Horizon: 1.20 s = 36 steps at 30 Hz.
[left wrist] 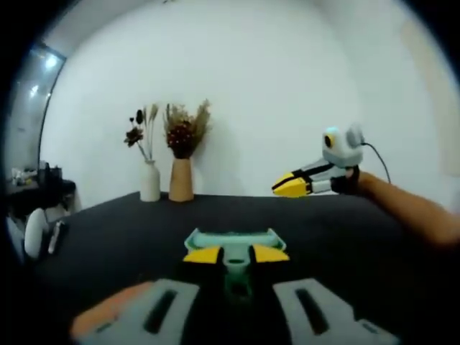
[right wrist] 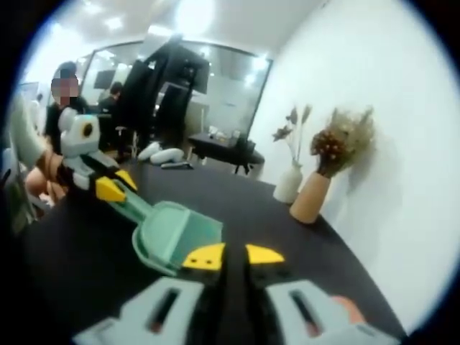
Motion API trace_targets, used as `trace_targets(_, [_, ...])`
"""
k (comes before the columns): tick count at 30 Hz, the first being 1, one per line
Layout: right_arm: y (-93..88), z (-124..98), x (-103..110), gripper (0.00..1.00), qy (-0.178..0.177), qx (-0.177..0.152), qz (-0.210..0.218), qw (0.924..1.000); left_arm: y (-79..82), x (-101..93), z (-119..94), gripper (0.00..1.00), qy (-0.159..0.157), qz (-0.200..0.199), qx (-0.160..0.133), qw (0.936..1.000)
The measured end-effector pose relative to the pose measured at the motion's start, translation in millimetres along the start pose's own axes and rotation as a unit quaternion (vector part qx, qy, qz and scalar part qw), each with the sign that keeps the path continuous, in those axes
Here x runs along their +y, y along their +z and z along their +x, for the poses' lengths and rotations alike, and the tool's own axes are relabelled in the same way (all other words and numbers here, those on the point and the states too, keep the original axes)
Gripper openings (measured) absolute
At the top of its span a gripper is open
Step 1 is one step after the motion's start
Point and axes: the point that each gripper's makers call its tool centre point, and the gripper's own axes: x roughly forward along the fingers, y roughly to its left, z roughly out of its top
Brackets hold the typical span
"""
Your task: Pick up the broom and sweep the trash on the tabletop into the dustpan.
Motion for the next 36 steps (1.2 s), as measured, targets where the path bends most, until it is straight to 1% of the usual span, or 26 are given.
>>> trace_targets(6, [-0.5, 0.3, 1.7, 0.10, -0.001, 0.002, -0.001, 1.0000, -3.3, 1.1, -3.2, 0.16, 0.007, 0.009, 0.009, 0.9999])
trace_targets(11, [-0.5, 0.2, 2.3, 0.09, -0.001, 0.003, -0.002, 1.0000, -4.7, 0.2, -4.9, 0.16, 0.001, 0.001, 0.012, 0.9999])
trace_targets(16, [-0.7, 0.2, 1.3, 0.09, -0.002, 0.003, -0.002, 1.0000, -6.0, -1.0, -6.7, 0.16, -0.003, 0.006, 0.019, 0.9998])
trace_targets(21, [-2.0, 0.9, -0.7, 0.09, -0.002, 0.006, -0.002, 1.0000, -5.3, -6.3, -7.3, 0.23, -0.011, 0.010, 0.020, 0.9997])
trace_targets(25, [-1.7, 1.3, 0.9, 0.09, -0.001, 0.007, -0.003, 1.0000, -7.0, -5.7, -4.1, 0.22, -0.011, 0.009, 0.026, 0.9996])
trace_targets(29, [-0.6, 1.1, 2.0, 0.09, -0.001, 0.004, -0.002, 1.0000, -6.5, -3.4, -2.2, 0.17, -0.004, 0.006, 0.026, 0.9996])
trace_targets(36, [-2.5, 1.4, 1.3, 0.09, -0.001, 0.007, -0.002, 1.0000, -5.3, -6.5, -2.0, 0.16, 0.005, 0.013, 0.024, 0.9996])
